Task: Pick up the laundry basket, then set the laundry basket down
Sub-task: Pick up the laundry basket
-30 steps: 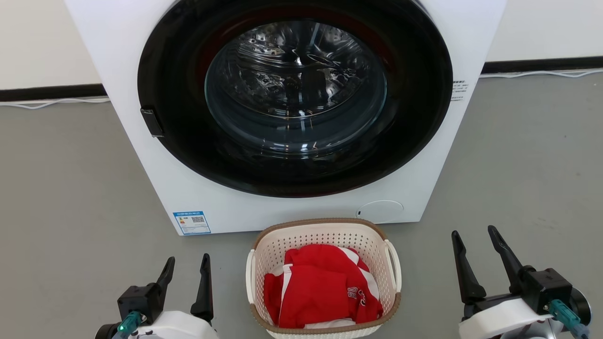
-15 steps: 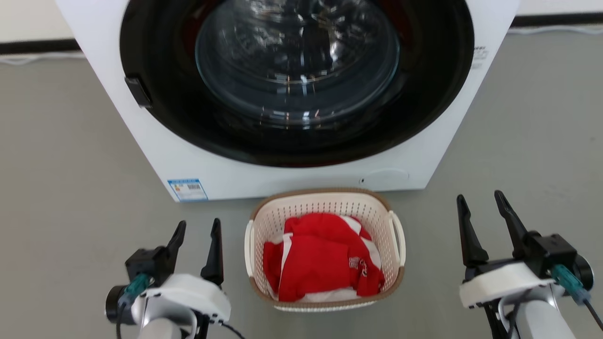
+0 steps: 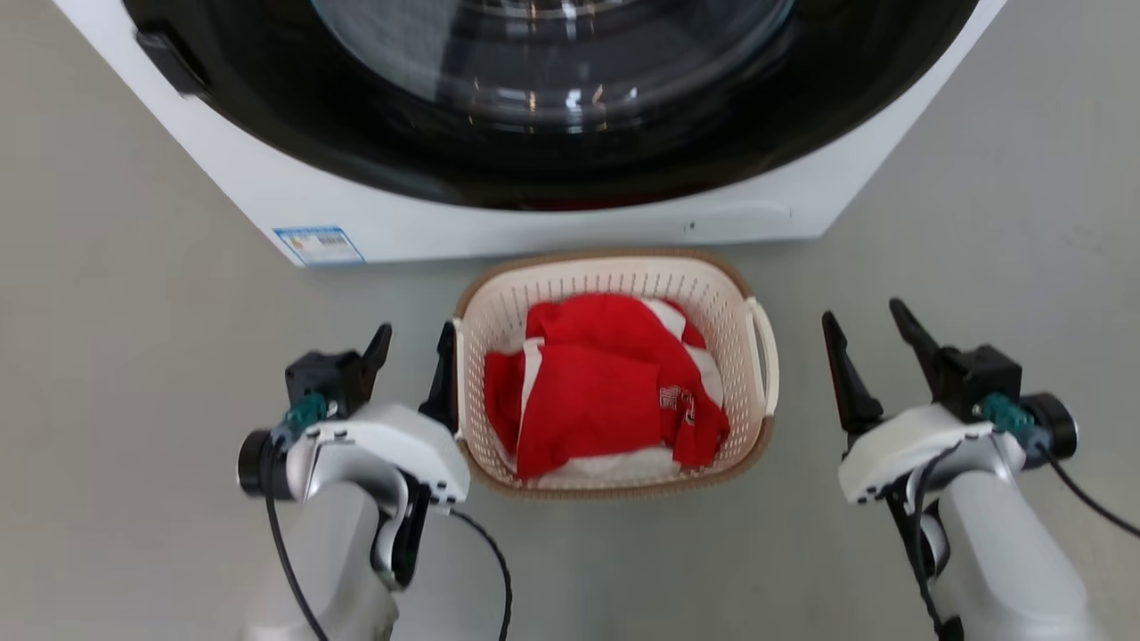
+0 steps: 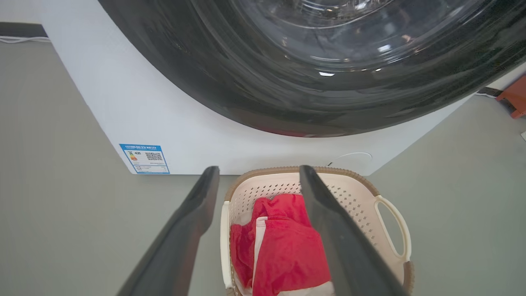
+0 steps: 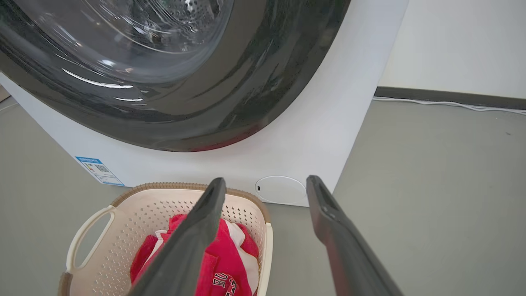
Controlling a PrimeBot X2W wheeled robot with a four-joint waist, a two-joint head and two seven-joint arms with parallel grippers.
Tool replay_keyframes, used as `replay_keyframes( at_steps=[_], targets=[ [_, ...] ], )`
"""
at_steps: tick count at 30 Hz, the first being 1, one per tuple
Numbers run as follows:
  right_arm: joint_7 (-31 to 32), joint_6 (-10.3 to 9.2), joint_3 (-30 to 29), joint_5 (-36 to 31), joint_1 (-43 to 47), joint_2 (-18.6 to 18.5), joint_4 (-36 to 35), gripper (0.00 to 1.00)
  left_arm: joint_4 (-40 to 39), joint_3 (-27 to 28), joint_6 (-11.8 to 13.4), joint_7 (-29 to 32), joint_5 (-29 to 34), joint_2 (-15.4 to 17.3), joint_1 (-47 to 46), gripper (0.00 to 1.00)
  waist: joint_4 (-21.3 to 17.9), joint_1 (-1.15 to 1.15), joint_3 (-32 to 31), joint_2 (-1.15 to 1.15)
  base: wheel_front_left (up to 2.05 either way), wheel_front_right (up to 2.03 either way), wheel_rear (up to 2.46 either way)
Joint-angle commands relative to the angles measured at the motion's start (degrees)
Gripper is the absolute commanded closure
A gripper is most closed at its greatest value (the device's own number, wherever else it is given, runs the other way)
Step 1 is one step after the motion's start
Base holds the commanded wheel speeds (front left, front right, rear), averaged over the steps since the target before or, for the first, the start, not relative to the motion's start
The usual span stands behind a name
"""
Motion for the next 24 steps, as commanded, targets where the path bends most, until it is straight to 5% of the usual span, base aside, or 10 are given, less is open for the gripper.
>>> replay_keyframes(
  at_steps=[1, 24],
  targets=[
    [-0.62, 0.35, 1.39, -0.39, -1.97, -0.23, 0.13, 0.00, 0.00, 0.81, 0.51, -0.36, -1.38, 0.79, -2.87, 0.00, -0.58, 0.00, 3.96, 0.00, 0.00, 0.00, 0.00],
    [-0.62, 0.35, 1.23, -1.41, -12.23, -0.67, 6.32, 0.00, 7.10, -4.08, 3.44, -0.36, -5.48, 0.79, -15.60, 0.00, -0.93, 0.00, 22.01, 0.00, 0.00, 0.00, 0.00]
  ],
)
